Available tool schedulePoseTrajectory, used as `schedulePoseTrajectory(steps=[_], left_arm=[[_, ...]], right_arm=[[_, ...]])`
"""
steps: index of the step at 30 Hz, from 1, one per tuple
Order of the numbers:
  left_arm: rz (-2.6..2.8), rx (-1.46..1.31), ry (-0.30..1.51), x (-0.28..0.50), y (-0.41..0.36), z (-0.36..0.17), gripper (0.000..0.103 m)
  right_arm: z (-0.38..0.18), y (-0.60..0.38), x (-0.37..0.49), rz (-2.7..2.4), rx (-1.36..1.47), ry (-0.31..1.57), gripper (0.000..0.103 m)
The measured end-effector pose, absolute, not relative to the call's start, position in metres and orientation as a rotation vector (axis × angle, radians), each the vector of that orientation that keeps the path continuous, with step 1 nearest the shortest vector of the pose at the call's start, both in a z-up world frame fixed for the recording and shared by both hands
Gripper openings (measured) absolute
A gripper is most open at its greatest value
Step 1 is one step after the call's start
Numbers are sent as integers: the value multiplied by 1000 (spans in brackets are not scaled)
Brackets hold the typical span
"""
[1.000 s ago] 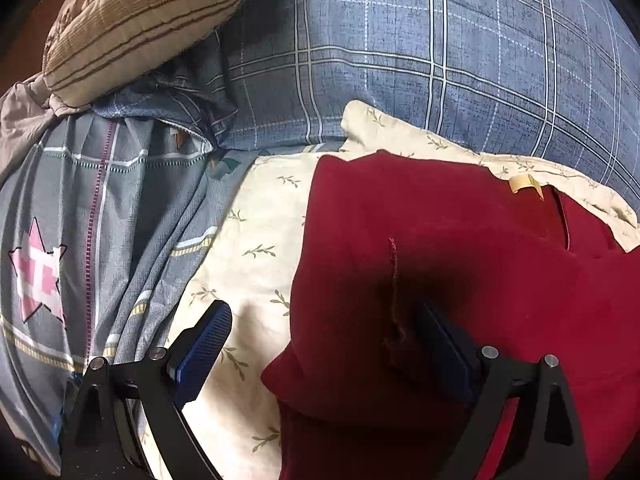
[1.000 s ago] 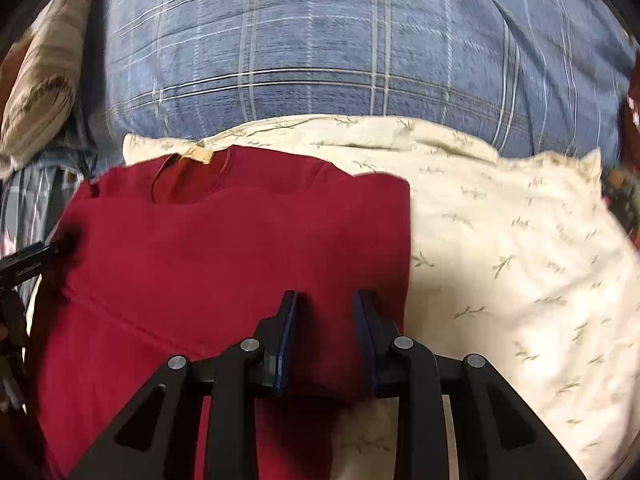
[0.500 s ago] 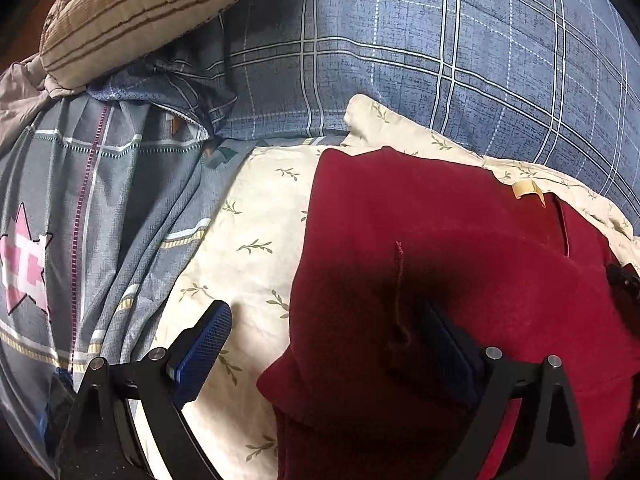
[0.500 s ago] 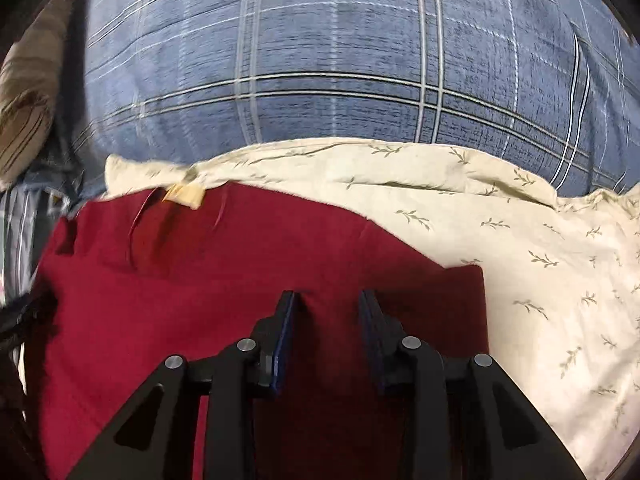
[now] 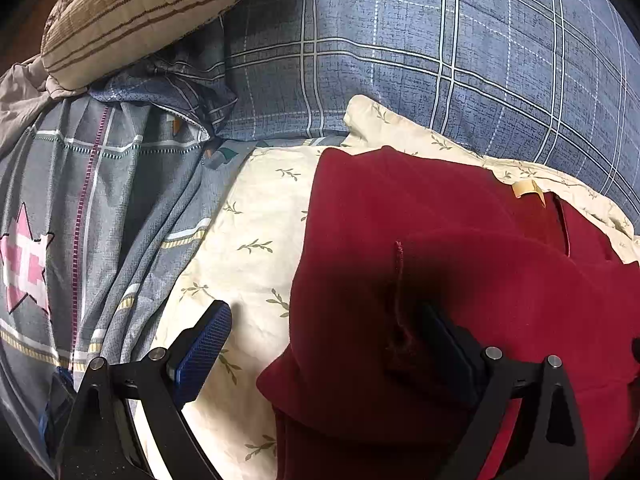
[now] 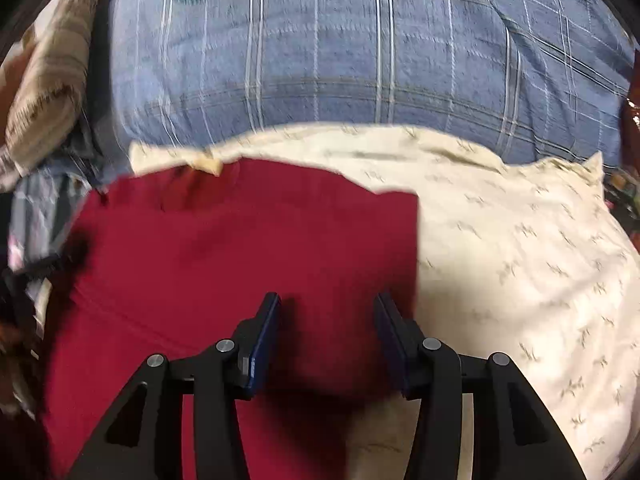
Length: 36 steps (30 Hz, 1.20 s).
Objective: Fold small clothes
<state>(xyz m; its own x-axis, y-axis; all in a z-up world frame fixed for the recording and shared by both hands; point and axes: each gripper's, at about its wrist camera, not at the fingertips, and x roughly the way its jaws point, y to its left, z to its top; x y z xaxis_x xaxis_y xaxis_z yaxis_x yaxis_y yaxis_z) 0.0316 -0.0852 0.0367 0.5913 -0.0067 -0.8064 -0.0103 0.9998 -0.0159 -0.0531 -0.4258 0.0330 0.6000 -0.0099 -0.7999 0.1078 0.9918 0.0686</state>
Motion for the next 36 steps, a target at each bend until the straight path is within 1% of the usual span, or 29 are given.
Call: schedulePoseTrajectory(steps=[5,6,7,9,10,11,12,13,14,18,19,21,23,25,29,30,31,32,36], left_arm=[[-13,-52,930,23,-77,46,94],[-14,-58,923,21,-75,48,94],[-19,-64,908,18,-72,52,94],[-25,-68,894,12,-69,56,94],[-30,-68,891,9,-67,57,94],[-33,-69,890,6,-66,57,94],[-35,-69,890,3,-65,58,94],[-35,-67,890,0,-63,58,94],[-37,-62,887,-5,-62,59,94],[-49,-28,875,-25,-61,63,94],[-62,-24,870,-33,-60,66,94],[-76,-19,859,-45,-58,72,94],[-78,-4,850,-59,-57,78,94],[-74,11,836,-72,-56,86,94],[-89,5,817,-108,-51,99,94],[-95,0,815,-117,-49,101,94],[-105,-7,813,-127,-46,102,94],[-125,-12,815,-142,-41,104,94],[-153,13,852,-181,-26,100,94]], right_arm=[[49,-433,-67,-89,163,884,51],[50,-436,-71,-105,178,877,57],[50,-442,-75,-122,205,870,65],[45,-449,-74,-136,243,870,71],[40,-452,-73,-138,261,882,71],[33,-454,-69,-124,276,899,71],[28,-455,-65,-107,288,920,62],[21,-457,-62,-87,305,939,42],[19,-457,-64,-70,317,926,40],[27,-450,-74,-132,282,913,42],[31,-449,-80,-143,286,911,44],[42,-446,-94,-138,284,890,45],[53,-440,-110,-113,268,884,48],[62,-433,-129,-90,252,877,56],[68,-422,-160,-27,239,887,57],[67,-419,-168,-21,238,888,60],[65,-417,-176,-12,242,894,67],[63,-415,-184,3,252,904,70],[52,-412,-215,79,296,961,71]])
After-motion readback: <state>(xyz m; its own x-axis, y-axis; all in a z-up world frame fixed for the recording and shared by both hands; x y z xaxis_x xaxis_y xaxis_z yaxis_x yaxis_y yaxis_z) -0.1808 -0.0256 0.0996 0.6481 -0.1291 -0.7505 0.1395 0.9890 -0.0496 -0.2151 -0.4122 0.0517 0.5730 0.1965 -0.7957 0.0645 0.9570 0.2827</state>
